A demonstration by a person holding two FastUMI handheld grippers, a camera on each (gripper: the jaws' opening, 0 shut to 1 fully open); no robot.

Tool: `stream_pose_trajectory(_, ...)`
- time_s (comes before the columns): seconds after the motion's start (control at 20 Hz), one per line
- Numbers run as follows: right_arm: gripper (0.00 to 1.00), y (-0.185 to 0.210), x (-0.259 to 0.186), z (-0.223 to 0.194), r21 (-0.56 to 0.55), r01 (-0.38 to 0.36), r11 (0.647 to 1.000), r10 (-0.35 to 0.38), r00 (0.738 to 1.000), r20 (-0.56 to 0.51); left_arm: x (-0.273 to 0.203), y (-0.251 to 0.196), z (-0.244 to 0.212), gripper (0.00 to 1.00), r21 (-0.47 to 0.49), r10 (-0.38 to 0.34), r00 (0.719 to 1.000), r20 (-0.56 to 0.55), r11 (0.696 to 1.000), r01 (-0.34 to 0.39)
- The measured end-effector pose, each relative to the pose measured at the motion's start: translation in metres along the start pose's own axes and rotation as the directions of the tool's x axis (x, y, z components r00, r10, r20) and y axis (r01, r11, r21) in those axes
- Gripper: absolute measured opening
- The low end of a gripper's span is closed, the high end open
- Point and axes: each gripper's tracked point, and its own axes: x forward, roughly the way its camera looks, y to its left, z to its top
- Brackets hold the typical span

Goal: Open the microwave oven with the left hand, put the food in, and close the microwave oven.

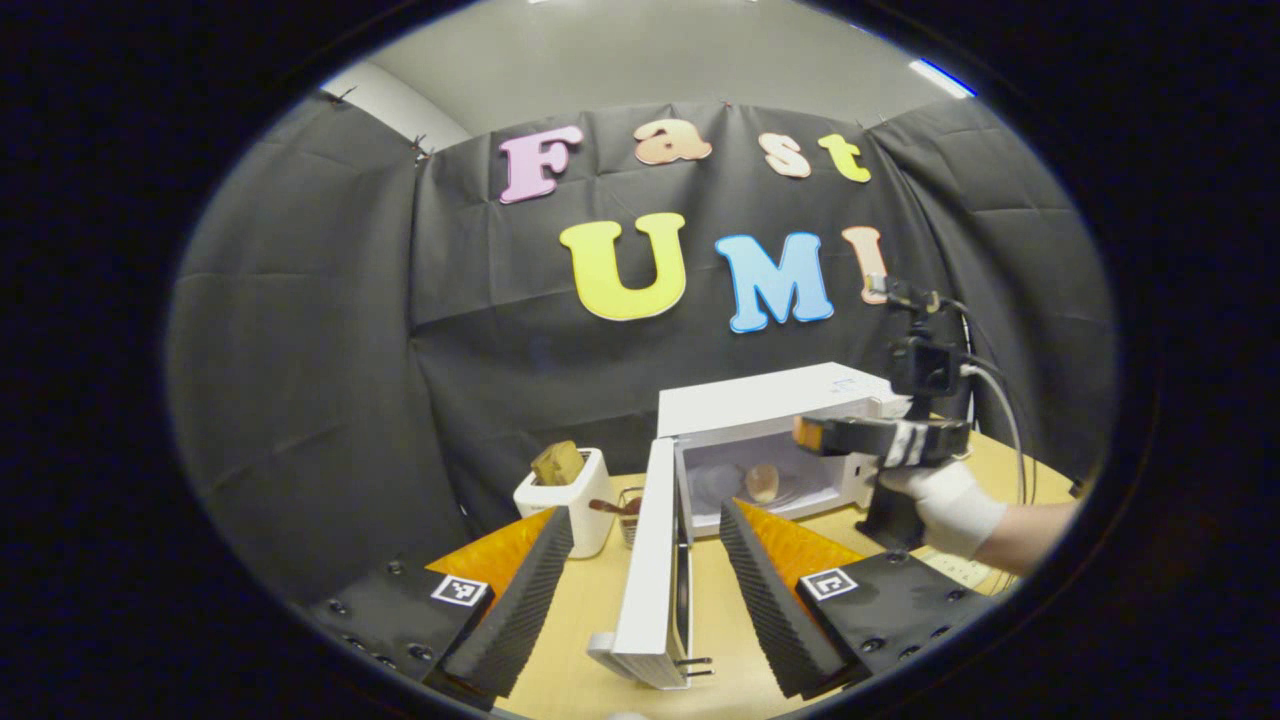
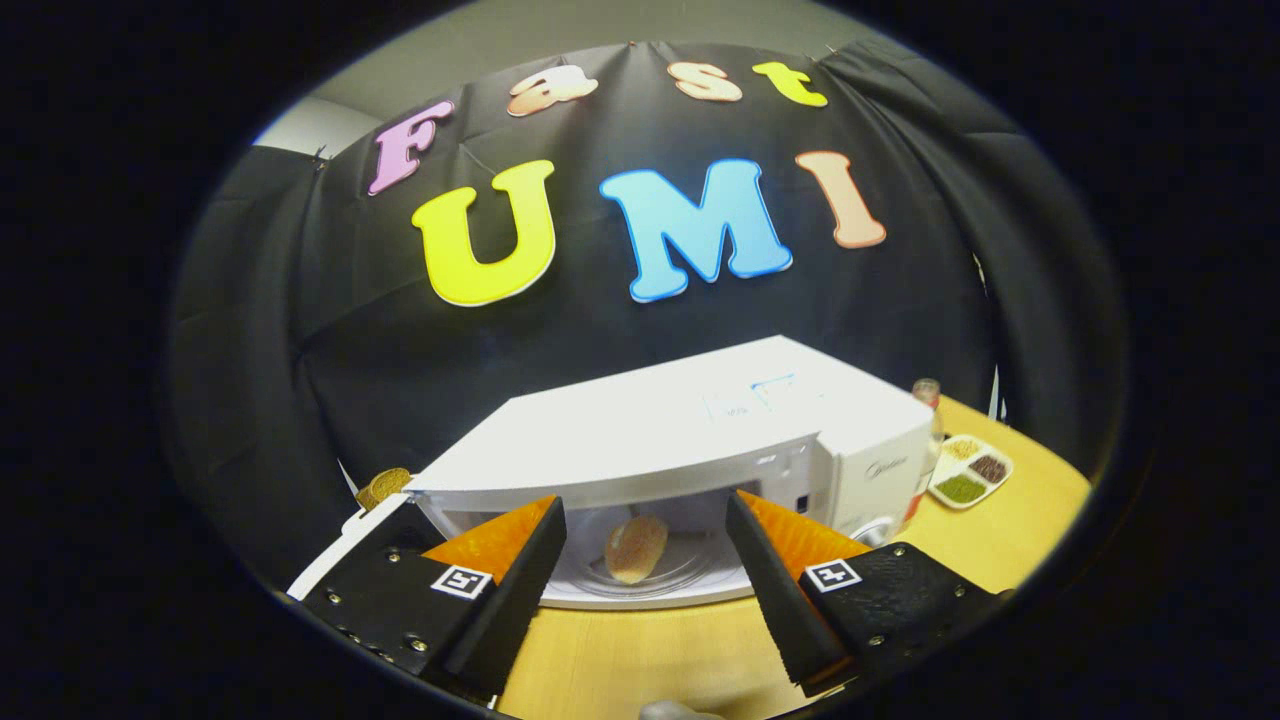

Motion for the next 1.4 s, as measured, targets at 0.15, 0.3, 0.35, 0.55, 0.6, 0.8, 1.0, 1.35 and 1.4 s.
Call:
stream_pose_trajectory(0.15,0.98,-0.016,-0.041,0.039,-0.103,-0.016,0.995,0.02,0.999,0.042,-0.002,0.018,0.003,1.0,-0.01,0.042,0.999,0.021,0.999,-0.042)
stream_pose_trajectory(0.3,0.98,-0.039,-0.086,0.059,-0.186,-0.008,0.982,0.017,0.999,0.043,0.002,0.035,-0.008,0.98,-0.025,0.068,0.998,0.019,0.997,-0.067)
stream_pose_trajectory(0.35,0.98,-0.048,-0.101,0.064,-0.211,0.001,0.977,0.007,0.999,0.036,0.002,0.043,-0.017,0.97,-0.021,0.079,0.997,0.011,0.997,-0.079)
stream_pose_trajectory(0.55,0.98,-0.074,-0.149,0.09,-0.304,0.023,0.952,-0.012,0.999,0.038,0.006,0.07,-0.049,1.0,-0.021,0.127,0.992,-0.026,0.992,-0.127)
stream_pose_trajectory(0.6,0.98,-0.077,-0.157,0.093,-0.301,0.021,0.953,-0.011,0.999,0.034,0.005,0.078,-0.056,0.98,-0.019,0.138,0.99,-0.029,0.99,-0.139)
stream_pose_trajectory(0.8,0.98,-0.093,-0.175,0.102,-0.328,0.046,0.944,-0.04,0.999,0.027,0.006,0.096,-0.09,1.0,-0.033,0.177,0.983,-0.044,0.983,-0.179)
stream_pose_trajectory(1.0,0.96,-0.098,-0.181,0.106,-0.313,0.049,0.948,-0.051,0.999,0.001,0.007,0.103,-0.142,0.98,-0.008,0.201,0.973,-0.116,0.979,-0.203)
stream_pose_trajectory(1.35,0.96,-0.099,-0.185,0.094,-0.284,0.035,0.958,-0.052,0.997,-0.052,0.001,0.093,-0.173,0.95,-0.024,0.194,0.966,-0.174,0.979,-0.201)
stream_pose_trajectory(1.4,0.96,-0.1,-0.185,0.093,-0.284,0.035,0.958,-0.053,0.997,-0.055,0.0,0.091,-0.174,0.95,-0.022,0.191,0.966,-0.176,0.98,-0.197)
